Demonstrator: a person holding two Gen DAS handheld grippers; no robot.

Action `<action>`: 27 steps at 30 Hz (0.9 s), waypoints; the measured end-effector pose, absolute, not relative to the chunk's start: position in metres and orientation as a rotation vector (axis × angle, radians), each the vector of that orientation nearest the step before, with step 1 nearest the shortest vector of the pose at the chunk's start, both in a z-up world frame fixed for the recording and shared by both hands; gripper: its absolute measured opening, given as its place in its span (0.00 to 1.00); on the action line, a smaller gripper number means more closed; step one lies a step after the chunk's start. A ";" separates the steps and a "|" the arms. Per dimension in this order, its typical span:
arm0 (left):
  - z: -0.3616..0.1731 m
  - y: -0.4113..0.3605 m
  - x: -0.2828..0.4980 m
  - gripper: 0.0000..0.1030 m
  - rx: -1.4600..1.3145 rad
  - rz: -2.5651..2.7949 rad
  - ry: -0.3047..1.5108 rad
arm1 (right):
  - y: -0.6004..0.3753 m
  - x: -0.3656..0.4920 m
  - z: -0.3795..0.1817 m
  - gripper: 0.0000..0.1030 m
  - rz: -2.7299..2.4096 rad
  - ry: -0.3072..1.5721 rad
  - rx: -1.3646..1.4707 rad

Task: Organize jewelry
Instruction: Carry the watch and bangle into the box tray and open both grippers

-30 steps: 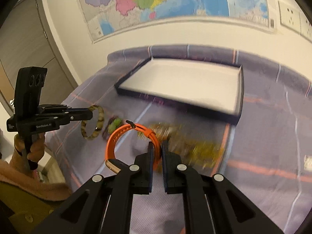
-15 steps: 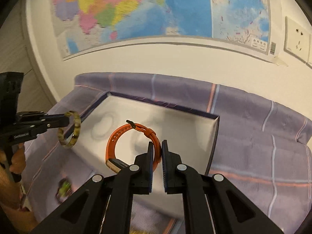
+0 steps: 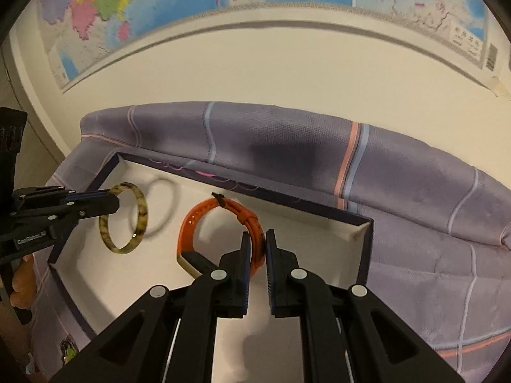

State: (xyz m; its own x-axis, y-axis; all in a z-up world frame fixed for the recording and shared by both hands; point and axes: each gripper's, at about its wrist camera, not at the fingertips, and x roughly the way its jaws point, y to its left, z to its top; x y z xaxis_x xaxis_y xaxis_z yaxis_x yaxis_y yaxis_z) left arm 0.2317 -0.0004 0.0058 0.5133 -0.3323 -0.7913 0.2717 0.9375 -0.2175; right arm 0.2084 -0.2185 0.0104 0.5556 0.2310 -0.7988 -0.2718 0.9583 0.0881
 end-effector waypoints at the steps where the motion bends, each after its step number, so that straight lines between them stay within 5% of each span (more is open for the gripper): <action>1: 0.003 -0.001 0.237 0.08 -0.070 -0.357 0.976 | -0.217 0.211 0.010 0.07 0.296 0.942 -0.054; 14: -0.016 -0.001 0.263 0.08 -0.095 -0.319 1.051 | -0.212 0.227 0.006 0.09 0.265 0.965 -0.069; 16: -0.016 0.000 0.266 0.15 -0.104 -0.307 1.054 | -0.213 0.222 0.010 0.12 0.264 0.947 -0.059; 18: -0.015 0.000 0.266 0.33 -0.096 -0.296 1.043 | -0.217 0.213 0.014 0.16 0.274 0.928 -0.047; 27: 0.030 0.019 0.197 0.54 -0.030 -0.336 0.848 | -0.227 0.123 0.047 0.40 0.401 0.803 -0.035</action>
State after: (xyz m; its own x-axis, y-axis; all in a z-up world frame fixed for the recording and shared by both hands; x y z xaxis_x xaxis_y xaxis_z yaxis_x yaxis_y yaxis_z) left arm 0.1966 0.0194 0.0295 0.6118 -0.3031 -0.7306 0.2797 0.9469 -0.1587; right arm 0.1233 -0.2267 0.0465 0.6237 0.3360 -0.7057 -0.3626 0.9242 0.1196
